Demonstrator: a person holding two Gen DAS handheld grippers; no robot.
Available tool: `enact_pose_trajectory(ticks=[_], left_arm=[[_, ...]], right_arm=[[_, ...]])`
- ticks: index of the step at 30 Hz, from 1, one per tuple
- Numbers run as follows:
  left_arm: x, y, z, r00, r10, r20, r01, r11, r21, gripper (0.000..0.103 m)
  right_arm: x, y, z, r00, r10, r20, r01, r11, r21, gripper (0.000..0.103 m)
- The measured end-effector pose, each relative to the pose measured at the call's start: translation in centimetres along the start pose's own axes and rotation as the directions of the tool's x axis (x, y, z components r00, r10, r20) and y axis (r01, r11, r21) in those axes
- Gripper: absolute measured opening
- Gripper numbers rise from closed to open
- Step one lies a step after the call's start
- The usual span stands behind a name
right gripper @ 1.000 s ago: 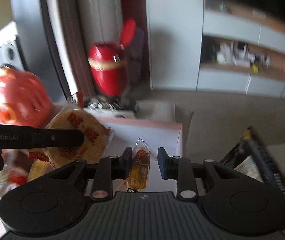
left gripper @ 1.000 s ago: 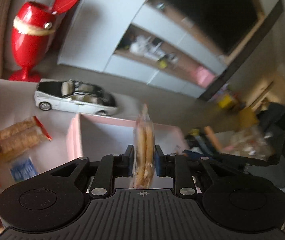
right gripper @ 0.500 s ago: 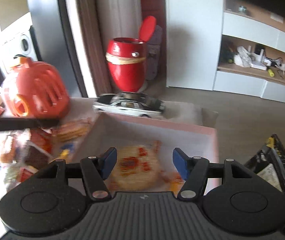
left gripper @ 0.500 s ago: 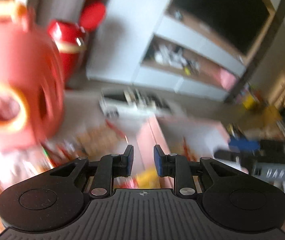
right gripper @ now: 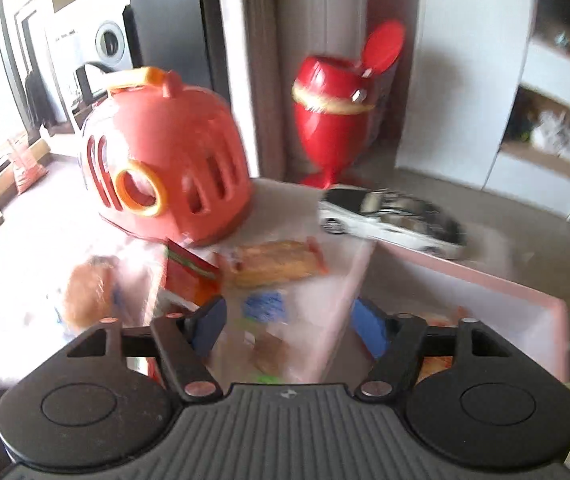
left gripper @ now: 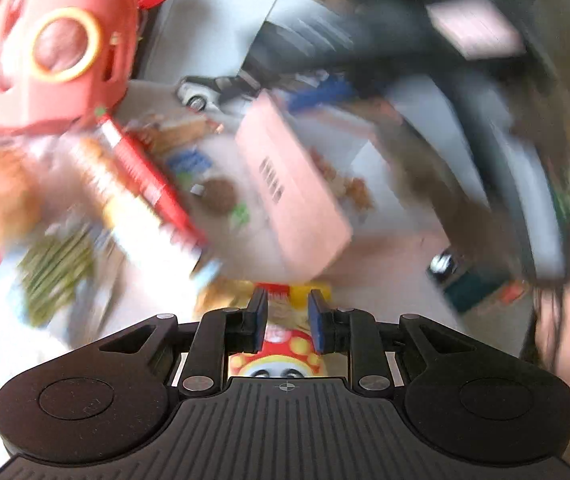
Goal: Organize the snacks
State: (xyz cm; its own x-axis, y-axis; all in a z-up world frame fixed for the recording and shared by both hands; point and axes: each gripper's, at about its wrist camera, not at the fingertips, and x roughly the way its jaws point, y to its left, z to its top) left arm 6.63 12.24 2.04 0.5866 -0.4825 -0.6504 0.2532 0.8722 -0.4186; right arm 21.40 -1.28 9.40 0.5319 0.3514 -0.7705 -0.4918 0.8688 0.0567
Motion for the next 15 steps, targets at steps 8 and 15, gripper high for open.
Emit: enact_pose_trajectory(ticks=[8, 15], left_arm=[[-3.9, 3.8, -2.6, 0.997, 0.061, 0.048, -0.057, 0.994, -0.089, 0.025], [-6.5, 6.9, -3.3, 0.982, 0.045, 0.185, -0.006, 0.978, -0.208, 0.025]], right_arm=[[12.3, 3.2, 7.6, 0.981, -0.128, -0.147, 0.133, 0.991, 0.028, 0.075], [14.1, 3.9, 5.3, 0.952, -0.121, -0.280, 0.120, 0.993, -0.021, 0.061]])
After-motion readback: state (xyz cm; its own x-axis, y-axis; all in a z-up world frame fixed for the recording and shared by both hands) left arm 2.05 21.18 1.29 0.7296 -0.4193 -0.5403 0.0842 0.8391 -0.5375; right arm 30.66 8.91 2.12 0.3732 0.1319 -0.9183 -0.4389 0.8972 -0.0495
